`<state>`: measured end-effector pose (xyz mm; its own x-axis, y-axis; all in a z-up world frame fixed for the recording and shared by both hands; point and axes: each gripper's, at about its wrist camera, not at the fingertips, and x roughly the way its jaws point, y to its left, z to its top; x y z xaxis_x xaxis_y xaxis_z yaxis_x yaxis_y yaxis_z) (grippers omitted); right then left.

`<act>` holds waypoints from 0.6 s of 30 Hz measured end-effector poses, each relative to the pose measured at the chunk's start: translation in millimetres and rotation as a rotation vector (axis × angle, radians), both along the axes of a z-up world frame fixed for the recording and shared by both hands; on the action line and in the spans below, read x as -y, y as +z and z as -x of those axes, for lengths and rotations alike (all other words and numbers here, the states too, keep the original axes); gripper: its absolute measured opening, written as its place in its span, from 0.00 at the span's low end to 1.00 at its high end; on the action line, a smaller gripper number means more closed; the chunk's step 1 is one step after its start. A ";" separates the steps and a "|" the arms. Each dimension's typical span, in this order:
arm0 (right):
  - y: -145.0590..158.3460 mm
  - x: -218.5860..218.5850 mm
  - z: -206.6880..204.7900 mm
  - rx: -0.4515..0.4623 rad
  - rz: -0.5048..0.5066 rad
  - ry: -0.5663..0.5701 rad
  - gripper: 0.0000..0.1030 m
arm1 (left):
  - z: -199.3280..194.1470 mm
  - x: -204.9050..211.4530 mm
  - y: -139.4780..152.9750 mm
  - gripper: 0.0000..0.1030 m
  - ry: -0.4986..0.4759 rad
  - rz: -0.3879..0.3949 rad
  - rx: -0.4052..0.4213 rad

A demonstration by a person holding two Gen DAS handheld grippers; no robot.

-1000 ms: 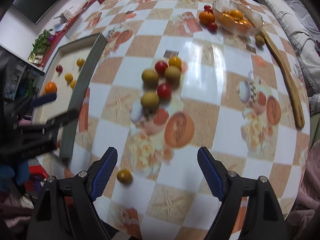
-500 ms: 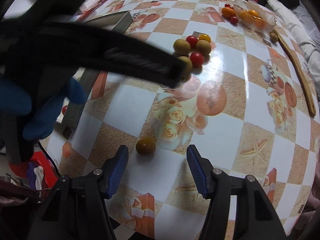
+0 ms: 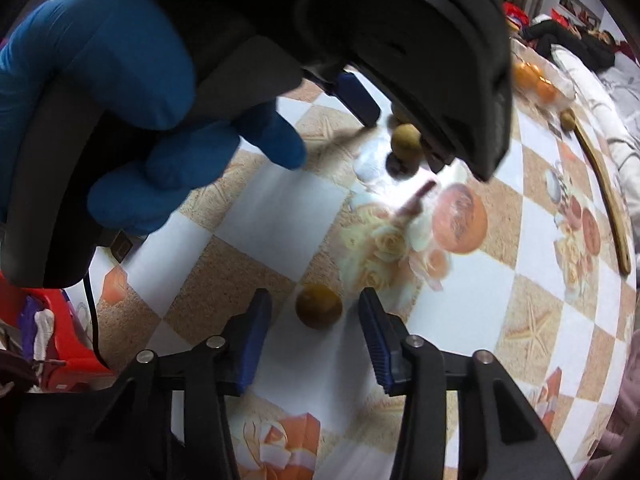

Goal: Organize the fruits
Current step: 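Grasp a yellow-green fruit with left while right grasps a dark yellow tomato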

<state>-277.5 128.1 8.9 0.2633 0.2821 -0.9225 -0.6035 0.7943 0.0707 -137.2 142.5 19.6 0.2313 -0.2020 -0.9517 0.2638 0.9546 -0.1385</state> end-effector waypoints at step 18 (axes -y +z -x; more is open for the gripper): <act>16.8 52.7 -14.0 -0.051 0.008 -0.090 0.22 | 9.8 -4.8 4.0 0.26 0.035 -0.013 -0.001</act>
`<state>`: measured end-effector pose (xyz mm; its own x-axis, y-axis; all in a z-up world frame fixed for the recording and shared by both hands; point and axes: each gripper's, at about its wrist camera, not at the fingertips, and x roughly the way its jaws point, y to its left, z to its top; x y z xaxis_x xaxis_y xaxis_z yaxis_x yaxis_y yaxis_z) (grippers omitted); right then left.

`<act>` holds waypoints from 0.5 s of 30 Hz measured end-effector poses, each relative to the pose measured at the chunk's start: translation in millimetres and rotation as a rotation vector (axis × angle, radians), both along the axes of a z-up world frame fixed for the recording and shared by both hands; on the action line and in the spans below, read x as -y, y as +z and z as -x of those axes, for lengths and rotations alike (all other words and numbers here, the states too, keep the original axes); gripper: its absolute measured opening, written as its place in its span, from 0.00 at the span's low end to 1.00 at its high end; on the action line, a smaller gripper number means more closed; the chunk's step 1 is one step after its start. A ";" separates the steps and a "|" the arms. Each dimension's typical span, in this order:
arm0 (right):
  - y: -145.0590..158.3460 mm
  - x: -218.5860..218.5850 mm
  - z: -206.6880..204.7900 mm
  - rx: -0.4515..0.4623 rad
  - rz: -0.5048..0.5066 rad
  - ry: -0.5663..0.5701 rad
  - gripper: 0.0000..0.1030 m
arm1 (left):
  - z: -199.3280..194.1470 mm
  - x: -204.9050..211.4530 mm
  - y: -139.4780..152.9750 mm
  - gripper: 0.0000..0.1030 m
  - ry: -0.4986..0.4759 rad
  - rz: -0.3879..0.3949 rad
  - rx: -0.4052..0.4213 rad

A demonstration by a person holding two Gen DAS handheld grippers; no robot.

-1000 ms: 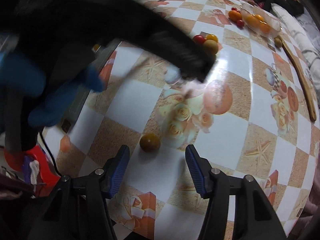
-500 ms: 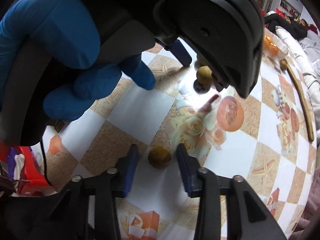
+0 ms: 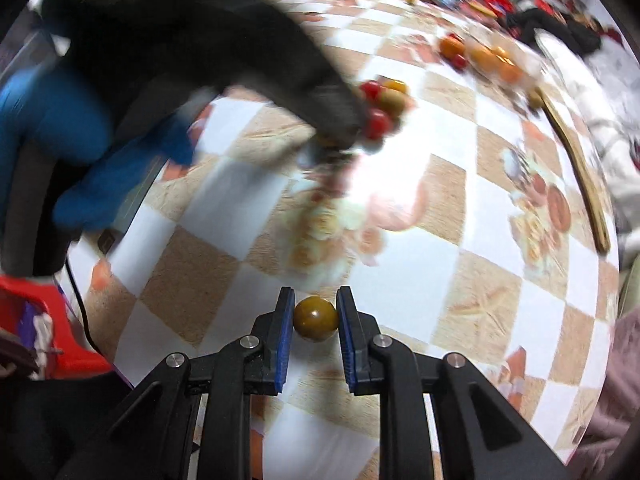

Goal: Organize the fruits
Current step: 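Grasp a yellow-green fruit with left while right grasps a dark yellow tomato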

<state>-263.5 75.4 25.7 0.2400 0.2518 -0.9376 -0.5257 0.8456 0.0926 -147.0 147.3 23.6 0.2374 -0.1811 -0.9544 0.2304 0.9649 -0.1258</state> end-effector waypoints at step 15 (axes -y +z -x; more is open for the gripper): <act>37.2 6.2 -79.9 -0.093 -0.141 -0.172 0.22 | 23.2 -70.5 40.7 0.26 0.240 -0.050 0.039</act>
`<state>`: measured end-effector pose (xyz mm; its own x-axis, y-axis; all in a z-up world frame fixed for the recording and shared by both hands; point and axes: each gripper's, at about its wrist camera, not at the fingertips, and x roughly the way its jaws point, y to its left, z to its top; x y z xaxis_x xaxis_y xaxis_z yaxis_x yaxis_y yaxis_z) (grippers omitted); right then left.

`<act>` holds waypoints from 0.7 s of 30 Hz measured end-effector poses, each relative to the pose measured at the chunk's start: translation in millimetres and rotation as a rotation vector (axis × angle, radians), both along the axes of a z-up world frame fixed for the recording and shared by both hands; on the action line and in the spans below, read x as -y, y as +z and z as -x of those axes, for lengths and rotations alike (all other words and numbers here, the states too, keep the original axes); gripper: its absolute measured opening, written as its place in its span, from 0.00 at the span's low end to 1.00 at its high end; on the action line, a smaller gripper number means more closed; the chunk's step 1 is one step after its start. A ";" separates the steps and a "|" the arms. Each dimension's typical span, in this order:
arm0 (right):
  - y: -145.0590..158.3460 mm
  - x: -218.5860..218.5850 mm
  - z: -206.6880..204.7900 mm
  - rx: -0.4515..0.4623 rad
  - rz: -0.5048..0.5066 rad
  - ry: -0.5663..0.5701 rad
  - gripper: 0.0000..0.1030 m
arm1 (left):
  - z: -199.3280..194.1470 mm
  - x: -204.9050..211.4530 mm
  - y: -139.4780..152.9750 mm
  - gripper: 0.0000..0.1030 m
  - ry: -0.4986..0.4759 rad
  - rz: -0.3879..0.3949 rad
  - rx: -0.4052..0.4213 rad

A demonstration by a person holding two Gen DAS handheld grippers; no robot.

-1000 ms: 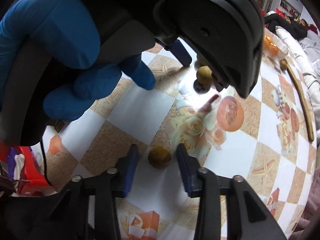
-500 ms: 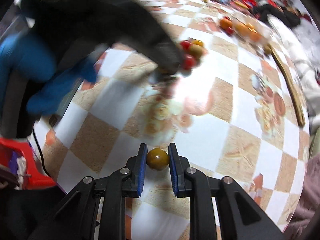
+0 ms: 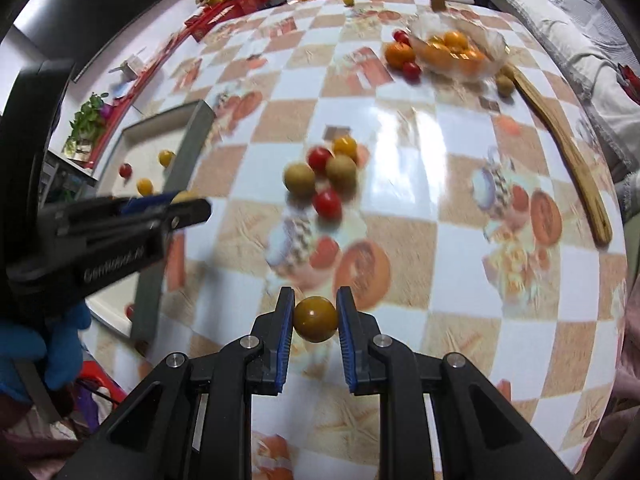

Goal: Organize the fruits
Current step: 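Grasp a yellow-green fruit with left while right grasps a dark yellow tomato, then carry the yellow-green fruit and dark yellow tomato over the white tray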

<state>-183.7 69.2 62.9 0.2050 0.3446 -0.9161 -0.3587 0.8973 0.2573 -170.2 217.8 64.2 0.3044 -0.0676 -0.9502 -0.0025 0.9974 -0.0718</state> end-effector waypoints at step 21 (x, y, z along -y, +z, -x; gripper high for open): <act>30.0 -128.4 -25.6 0.003 -0.060 0.236 0.22 | 52.2 -121.0 5.0 0.26 0.321 -0.050 -0.014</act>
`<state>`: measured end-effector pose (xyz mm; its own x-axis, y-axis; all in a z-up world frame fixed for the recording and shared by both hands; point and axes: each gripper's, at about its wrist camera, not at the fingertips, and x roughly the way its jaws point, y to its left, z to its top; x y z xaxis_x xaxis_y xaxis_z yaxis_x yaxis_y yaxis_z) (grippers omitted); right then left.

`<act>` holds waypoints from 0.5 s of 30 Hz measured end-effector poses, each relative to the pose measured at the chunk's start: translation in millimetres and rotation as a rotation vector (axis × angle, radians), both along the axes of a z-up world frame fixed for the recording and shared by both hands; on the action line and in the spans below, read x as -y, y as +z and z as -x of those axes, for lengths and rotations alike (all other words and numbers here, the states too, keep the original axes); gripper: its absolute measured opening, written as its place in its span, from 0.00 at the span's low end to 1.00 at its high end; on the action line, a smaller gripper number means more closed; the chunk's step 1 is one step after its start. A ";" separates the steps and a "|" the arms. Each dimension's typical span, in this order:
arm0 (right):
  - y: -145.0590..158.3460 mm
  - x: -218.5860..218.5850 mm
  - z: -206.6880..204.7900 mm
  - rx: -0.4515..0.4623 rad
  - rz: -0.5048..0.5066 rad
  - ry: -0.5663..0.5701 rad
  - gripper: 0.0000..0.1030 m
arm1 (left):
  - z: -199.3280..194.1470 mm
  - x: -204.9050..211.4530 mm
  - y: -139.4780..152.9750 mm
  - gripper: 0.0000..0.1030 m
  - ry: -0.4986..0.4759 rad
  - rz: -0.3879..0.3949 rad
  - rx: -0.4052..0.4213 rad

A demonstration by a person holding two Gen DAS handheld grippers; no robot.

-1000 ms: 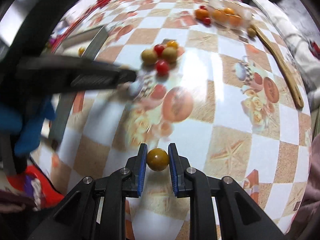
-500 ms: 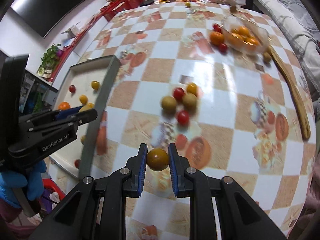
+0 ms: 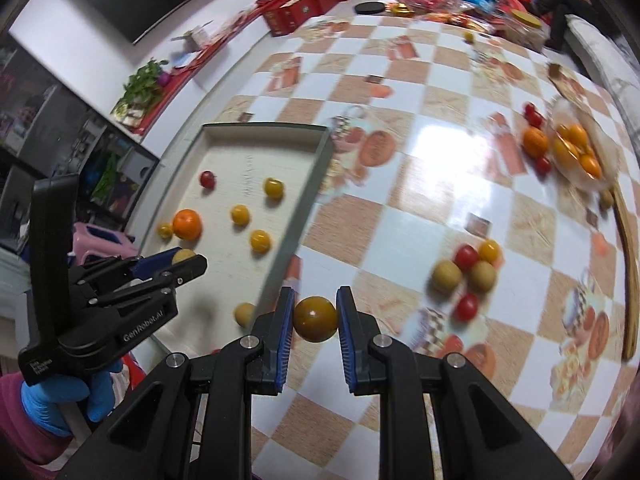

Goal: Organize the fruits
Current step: 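Carry the yellow-green fruit and dark yellow tomato over the white tray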

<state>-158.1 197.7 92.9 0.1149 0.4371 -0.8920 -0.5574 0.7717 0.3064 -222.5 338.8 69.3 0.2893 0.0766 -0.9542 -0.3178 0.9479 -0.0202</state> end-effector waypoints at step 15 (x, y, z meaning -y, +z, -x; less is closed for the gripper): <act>-3.0 -58.0 -5.3 -0.038 -0.014 0.105 0.22 | 33.0 -44.2 -19.5 0.26 0.109 0.001 -0.049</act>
<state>-152.8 255.7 89.9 0.0339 0.4578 -0.8884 -0.6222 0.7053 0.3397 -255.5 383.0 49.8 0.2320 0.1040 -0.9671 -0.4196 0.9077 -0.0031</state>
